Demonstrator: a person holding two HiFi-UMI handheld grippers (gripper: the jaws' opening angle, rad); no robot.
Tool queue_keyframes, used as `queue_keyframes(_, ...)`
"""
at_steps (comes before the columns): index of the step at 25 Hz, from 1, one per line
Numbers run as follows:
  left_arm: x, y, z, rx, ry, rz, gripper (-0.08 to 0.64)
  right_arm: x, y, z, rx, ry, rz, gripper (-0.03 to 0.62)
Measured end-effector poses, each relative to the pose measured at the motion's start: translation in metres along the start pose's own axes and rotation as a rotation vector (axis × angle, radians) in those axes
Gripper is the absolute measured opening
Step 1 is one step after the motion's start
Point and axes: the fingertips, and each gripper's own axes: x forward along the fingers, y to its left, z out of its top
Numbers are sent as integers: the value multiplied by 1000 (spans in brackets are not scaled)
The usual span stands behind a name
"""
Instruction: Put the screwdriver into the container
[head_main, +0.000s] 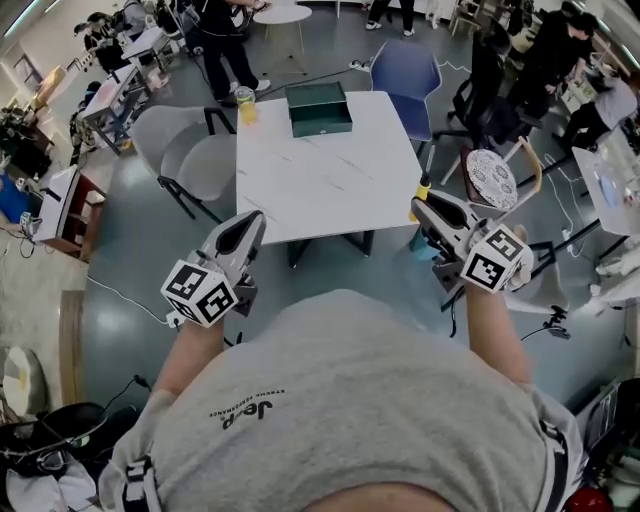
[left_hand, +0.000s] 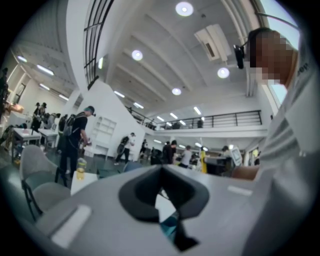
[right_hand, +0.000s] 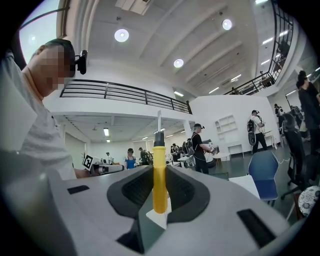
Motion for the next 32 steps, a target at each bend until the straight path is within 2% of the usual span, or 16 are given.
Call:
queue_keyframes(5, -8, 54, 6, -23, 2, 4, 0, 55, -2, -1, 9, 26, -10, 77)
queue_keyframes(13, -24, 116, 6, -60, -10, 41, 0, 118, -5, 0, -2, 68, 3, 77)
queue_keyframes(19, -26, 140, -1, -86, -2, 78, 0, 150, -16, -4, 5, 91, 30, 77)
queue_keyframes(23, -16, 148, 4, -74, -3, 95, 0, 166, -31, -1, 4, 95, 60, 77)
queue_keyframes(28, 3, 158, 2, -69, 6, 146, 0, 180, -64, 1, 15, 92, 103, 77)
queue_keyframes(32, 41, 163, -4, -58, 16, 179, 0, 189, -108, 3, 20, 78, 145, 77)
